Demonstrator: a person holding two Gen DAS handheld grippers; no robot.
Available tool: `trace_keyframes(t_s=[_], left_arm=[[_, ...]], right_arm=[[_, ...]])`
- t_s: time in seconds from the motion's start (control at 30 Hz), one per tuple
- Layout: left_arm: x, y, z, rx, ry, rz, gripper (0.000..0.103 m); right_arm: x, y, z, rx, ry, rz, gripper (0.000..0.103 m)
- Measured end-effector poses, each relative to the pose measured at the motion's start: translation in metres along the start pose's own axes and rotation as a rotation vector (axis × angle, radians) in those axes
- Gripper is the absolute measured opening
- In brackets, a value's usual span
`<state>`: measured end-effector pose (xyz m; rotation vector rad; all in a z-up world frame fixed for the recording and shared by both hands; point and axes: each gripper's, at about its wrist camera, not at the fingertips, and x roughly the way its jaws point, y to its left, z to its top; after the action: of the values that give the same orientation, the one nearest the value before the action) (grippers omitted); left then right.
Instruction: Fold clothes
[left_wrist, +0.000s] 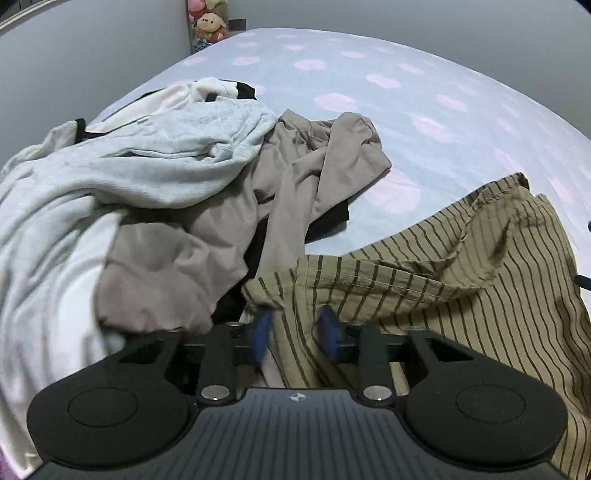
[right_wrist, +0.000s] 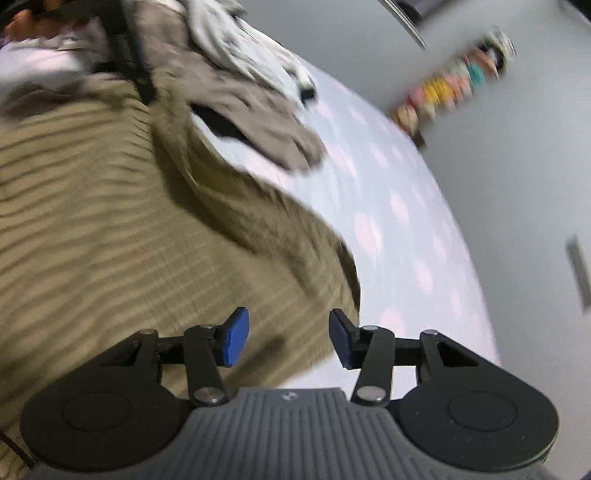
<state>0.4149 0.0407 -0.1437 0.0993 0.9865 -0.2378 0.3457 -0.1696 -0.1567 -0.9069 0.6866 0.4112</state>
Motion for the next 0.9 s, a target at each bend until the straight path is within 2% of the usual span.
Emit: trace_keyframes(t_s=[0.03,0.1,0.3,0.47,0.57,0.67,0.73,0.77,0.83,0.9], left_arm=[[0.002,0.001,0.000,-0.010,-0.007,-0.007,0.008],[0.001,0.002,-0.001,-0.024,-0.026,-0.013,0.002],[-0.019,0.009,-0.001,-0.053,-0.087,0.006,0.001],[-0.014,0.015,0.002,-0.045,-0.054,0.066,0.001],[-0.004,0.016,0.000,-0.039,-0.035,0.068,0.001],[0.004,0.009,-0.005,0.017,-0.020,0.092,0.003],[0.000,0.009,-0.008,0.015,-0.027,0.089,0.004],[-0.005,0.010,-0.009,0.003,-0.034,0.083,0.007],[-0.019,0.011,-0.012,-0.022,-0.047,0.072,0.020],[-0.035,0.007,-0.016,-0.031,-0.065,0.066,0.023]], right_arm=[[0.005,-0.006,-0.006,0.037,0.015,0.006,0.039],[0.017,-0.012,-0.010,0.095,0.030,-0.002,0.038],[0.032,-0.039,-0.015,0.296,0.008,0.025,0.038],[0.032,-0.030,-0.012,0.258,-0.020,0.029,0.038],[0.044,-0.025,-0.008,0.247,-0.003,0.037,0.038],[0.060,-0.026,-0.007,0.269,0.028,0.057,0.038],[0.069,-0.026,-0.006,0.285,0.047,0.070,0.038],[0.069,-0.027,-0.006,0.297,0.049,0.074,0.038],[0.061,-0.028,-0.005,0.302,0.039,0.071,0.038],[0.049,-0.028,-0.005,0.296,0.022,0.061,0.038]])
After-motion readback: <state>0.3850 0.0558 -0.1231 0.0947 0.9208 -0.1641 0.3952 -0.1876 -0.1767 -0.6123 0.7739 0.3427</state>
